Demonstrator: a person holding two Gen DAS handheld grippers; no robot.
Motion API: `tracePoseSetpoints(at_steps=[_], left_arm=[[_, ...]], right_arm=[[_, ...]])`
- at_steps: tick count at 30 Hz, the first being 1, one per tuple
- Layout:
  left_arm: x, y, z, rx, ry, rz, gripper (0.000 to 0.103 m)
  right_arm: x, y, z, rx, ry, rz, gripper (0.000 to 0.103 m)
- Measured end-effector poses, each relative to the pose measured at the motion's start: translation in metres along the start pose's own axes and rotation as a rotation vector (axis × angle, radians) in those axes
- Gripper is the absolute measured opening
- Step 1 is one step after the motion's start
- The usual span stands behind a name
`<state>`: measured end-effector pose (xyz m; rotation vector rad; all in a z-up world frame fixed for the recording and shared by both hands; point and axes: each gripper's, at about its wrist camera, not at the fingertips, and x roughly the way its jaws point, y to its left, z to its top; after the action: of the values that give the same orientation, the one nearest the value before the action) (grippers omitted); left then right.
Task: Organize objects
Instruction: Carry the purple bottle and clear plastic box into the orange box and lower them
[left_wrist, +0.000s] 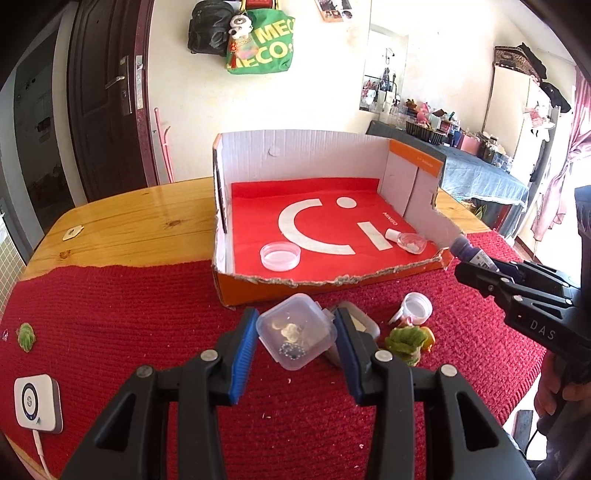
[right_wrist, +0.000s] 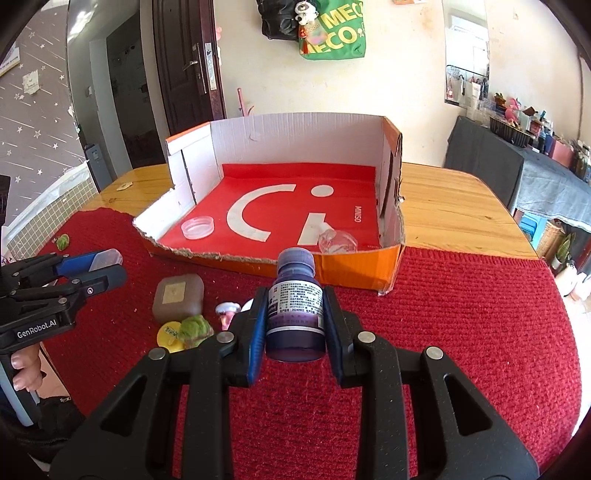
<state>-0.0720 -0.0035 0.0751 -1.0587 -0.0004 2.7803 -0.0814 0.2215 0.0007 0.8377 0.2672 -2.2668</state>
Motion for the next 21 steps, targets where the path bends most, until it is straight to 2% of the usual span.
tracePoseSetpoints(at_steps=[5, 10, 15, 21], left_arm=[[0.012, -0.008, 0.024, 0.046, 0.007, -0.059, 0.044], [0.034, -0.018, 0.045, 0.116, 0.035, -0.098, 0.044], [0.06, -0.023, 0.058, 0.171, 0.118, -0.177, 0.044], [0.086, -0.025, 0.064, 0.223, 0.189, -0.237, 0.044]], right_arm=[[0.003, 0.004, 0.025, -0.012, -0.01, 0.045, 0.027], [0.023, 0.007, 0.047, -0.023, 0.014, 0.093, 0.027], [0.05, 0.002, 0.06, -0.02, 0.078, 0.13, 0.027], [0.078, -0.002, 0.063, -0.037, 0.165, 0.152, 0.027]])
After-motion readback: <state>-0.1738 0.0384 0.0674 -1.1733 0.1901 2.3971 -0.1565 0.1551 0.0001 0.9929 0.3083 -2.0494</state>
